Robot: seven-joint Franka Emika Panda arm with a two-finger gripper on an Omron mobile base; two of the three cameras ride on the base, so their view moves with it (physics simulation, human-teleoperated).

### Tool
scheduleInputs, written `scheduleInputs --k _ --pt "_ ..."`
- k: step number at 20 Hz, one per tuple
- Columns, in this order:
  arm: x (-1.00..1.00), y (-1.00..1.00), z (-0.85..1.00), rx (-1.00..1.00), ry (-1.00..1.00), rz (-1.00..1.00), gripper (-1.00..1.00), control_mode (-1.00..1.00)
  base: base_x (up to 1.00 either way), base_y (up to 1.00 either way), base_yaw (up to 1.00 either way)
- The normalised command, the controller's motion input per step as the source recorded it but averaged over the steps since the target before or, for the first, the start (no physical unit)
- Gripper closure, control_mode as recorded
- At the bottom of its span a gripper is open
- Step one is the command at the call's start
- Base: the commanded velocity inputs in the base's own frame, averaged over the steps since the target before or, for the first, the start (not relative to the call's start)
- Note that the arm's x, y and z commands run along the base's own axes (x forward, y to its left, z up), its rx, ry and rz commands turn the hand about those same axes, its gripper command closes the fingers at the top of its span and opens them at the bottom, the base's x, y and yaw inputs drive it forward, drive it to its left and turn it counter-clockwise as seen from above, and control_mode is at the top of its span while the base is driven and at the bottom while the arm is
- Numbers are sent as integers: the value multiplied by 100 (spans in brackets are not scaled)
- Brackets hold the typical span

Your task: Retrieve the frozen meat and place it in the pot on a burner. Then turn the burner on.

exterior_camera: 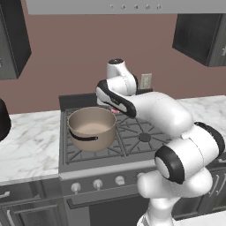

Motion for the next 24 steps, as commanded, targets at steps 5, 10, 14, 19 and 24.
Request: scheduleInputs --k 5,10,14,19,24 --pt "0 50 -18 2 0 9 100 -100 0 0 0" --pt "0 33 -33 9 0 12 100 -100 0 0 0" --pt "0 17 -15 2 0 18 100 -100 0 0 0" --pt "0 4 0 0 2 16 100 -100 0 0 0" --pt "0 9 0 -3 6 17 100 -100 0 0 0"
